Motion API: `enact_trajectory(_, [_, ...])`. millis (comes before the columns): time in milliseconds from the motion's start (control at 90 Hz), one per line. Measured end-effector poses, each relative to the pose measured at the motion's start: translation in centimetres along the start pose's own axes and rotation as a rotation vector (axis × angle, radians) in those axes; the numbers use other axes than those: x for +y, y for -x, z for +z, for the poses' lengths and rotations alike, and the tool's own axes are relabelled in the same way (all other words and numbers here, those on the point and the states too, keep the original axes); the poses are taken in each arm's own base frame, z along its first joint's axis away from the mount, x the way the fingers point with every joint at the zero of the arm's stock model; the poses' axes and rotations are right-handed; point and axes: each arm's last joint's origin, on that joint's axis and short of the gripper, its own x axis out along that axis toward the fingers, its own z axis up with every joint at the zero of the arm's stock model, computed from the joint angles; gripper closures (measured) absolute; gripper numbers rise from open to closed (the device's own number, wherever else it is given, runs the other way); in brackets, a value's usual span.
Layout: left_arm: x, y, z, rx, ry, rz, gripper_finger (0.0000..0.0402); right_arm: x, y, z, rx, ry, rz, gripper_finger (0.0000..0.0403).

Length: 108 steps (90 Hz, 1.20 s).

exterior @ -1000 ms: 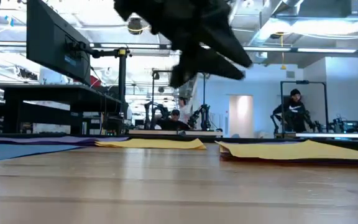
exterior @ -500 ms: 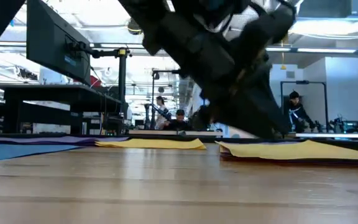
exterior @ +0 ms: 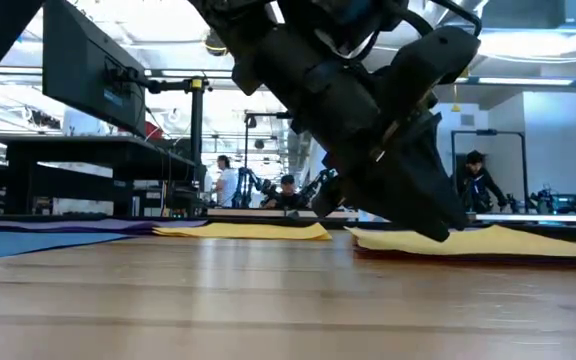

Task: Organize paper
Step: Stack the yellow paper on top of the yellow paper

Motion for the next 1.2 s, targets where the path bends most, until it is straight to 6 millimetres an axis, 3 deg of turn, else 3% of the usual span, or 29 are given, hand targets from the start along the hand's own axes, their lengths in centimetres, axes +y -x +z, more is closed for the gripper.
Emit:
enact_trajectory(233, [0.0,0.0,0.0,0.000,0.005,-0.001,0.0320,-0.1,-0.3,0.2,0.004,-0.065,0.014,0.0196])
enact_trajectory(589, [0.0,0.0,0.0,-0.001,0.002,-0.002,0.0320,0.2,-0.5,0.5,-0.011,-0.095,0.026,0.0292])
enact_trajectory(867, [0.4,0.0,0.2,-0.028,-0.102,0.059,0.0320,0.5,-1.4,0.9,-0.039,-0.123,0.017,0.0295])
enact_trajectory(1056, [0.7,1.0,2.4,-0.101,-0.163,0.076,0.0320,0.7,-2.5,0.1,-0.014,-0.141,0.042,0.0295])
enact_trajectory(1200, [2.0,-0.3,1.1,-0.010,-0.228,0.102,0.0320,0.9,-3.1,-0.1,-0.015,-0.155,0.056,0.0295])
